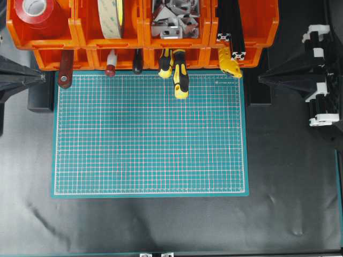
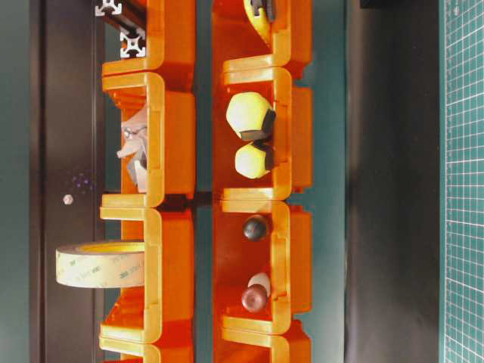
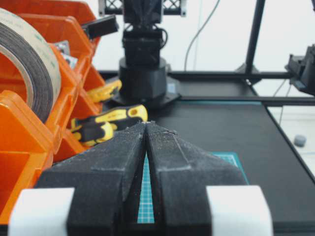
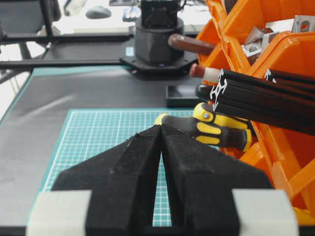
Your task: Pick frame from container rack with right arm.
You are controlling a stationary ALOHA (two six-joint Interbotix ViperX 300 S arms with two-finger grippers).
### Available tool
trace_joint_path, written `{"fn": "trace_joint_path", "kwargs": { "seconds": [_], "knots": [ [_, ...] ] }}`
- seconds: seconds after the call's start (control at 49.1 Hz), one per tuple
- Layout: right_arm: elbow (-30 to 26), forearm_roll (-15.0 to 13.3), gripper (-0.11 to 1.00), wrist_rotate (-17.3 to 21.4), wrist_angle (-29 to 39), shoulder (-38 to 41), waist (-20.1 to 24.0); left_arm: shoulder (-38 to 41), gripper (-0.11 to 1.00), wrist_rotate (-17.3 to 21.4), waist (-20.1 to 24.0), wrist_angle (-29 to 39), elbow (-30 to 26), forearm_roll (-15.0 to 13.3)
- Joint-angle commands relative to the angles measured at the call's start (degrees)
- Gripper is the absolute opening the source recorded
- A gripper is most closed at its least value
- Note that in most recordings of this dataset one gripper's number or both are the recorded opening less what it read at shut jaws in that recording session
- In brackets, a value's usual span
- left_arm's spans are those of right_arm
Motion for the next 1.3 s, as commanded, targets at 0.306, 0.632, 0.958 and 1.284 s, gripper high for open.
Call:
{"fn": "trace_joint_path", "kwargs": {
  "seconds": [0.306,0.632,0.958,1.284],
  "knots": [
    [-7.03,0.44,0.02,4.04,13.01,-2.72,1.14,-2.64,0.00,-5.98,-0.97,12.66,-4.75,2.11],
    [-29.44,-1.41,0.02,4.13,46.85,4.66,6.06,-6.50,0.00,-6.06,-1.14,22.94,-7.21,2.11],
    [-45.88,-16.88,0.02,7.03,69.26,20.04,15.64,-6.86,0.00,-6.06,-1.14,23.99,-7.29,2.11],
    [-50.98,-48.87,0.02,20.83,91.49,31.55,33.22,-7.29,0.00,-6.06,-1.05,24.79,-7.29,2.11]
  ]
}}
